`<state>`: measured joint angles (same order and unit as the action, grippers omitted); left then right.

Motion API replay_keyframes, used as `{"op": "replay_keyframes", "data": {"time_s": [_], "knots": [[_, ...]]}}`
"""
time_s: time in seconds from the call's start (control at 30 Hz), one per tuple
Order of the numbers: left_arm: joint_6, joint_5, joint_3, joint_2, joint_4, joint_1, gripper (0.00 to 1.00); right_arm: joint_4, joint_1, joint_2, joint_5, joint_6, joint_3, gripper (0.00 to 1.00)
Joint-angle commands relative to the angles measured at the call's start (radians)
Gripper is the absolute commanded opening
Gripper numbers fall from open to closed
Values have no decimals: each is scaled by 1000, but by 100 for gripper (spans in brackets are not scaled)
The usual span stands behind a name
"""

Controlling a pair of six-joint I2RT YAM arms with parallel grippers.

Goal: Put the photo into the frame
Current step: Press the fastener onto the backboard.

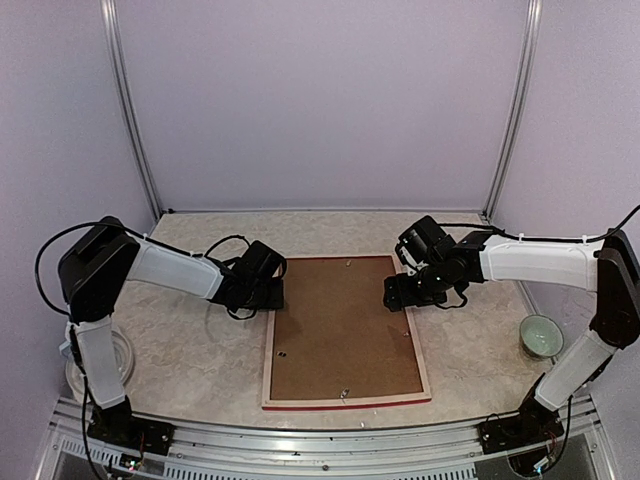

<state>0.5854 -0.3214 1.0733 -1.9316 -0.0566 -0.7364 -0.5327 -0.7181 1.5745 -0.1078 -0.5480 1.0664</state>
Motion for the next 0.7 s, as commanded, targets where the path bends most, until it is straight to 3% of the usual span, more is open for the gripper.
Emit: {"op": "replay_keyframes", "data": {"time_s": [0.0,0.23,0.67], "knots": [[8,-1,11,-11,-3,2,52,1,-11,3,5,-6,4,83],[11,11,-22,42,76,8,52,2,-12,6,8,-7,7,83],[11,-17,8,26,28,8,52,-1,-11,4,7,-6,3,83]]}}
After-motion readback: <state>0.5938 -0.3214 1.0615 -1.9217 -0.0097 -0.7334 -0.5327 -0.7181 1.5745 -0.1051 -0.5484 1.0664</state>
